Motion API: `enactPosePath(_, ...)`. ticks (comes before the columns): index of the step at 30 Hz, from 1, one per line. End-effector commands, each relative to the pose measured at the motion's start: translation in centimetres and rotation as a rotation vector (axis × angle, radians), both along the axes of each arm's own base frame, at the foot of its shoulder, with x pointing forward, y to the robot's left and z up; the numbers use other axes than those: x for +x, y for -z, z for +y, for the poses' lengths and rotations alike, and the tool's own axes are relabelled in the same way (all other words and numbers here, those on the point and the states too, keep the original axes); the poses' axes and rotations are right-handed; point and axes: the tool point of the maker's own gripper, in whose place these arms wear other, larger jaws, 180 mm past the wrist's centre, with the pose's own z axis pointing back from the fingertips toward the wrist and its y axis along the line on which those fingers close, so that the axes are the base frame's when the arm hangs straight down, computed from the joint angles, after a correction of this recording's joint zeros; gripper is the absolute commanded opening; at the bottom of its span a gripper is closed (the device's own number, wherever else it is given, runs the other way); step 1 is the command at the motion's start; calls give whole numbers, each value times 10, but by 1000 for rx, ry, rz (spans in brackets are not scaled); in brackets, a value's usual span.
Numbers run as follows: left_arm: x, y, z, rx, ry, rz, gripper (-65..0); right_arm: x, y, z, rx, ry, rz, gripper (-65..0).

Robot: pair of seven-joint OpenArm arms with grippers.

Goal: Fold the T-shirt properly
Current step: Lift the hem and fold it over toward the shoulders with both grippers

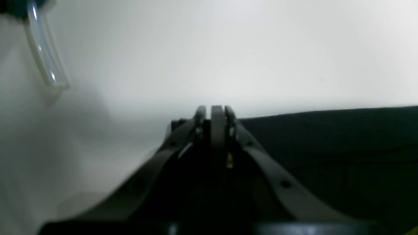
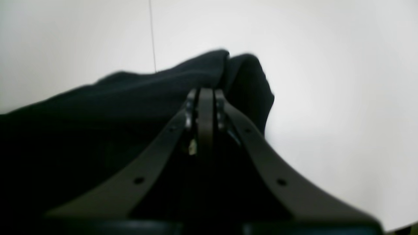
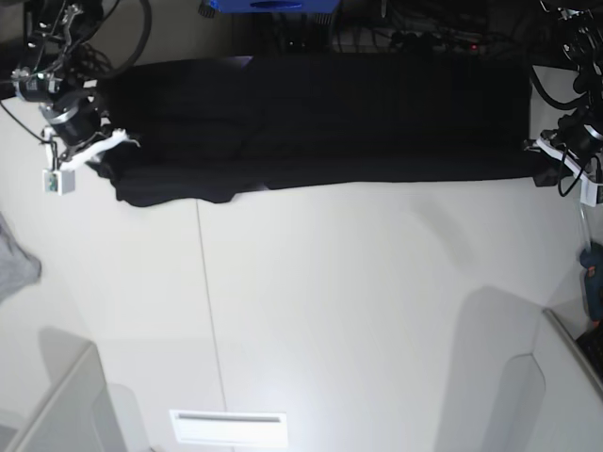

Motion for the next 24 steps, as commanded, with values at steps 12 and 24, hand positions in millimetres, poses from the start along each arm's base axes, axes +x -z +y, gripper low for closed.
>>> enactPosePath(12,-9,-3,-2,34,70,1,-650,-19,2,-7,-19,9,16,-650)
enactPosePath(24,-16,1,-2,34,72,22,-650,-36,-6,-12,90,66,-1,-650)
